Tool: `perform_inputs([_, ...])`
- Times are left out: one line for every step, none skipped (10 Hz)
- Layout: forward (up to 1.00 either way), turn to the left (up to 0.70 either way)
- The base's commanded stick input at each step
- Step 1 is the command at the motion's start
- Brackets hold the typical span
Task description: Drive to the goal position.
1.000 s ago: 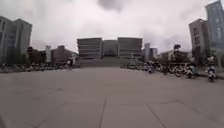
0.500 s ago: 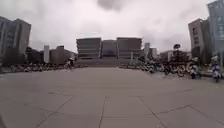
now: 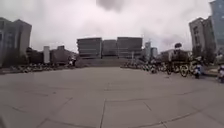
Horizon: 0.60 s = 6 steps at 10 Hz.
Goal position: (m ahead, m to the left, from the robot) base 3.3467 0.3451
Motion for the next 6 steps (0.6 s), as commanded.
perform_inputs([0.6, 0.01])
perform_inputs([0.6, 0.01])
perform_inputs([0.6, 0.01])
perform_inputs([0.6, 0.01])
perform_inputs([0.6, 0.01])
perform_inputs([0.6, 0.01])
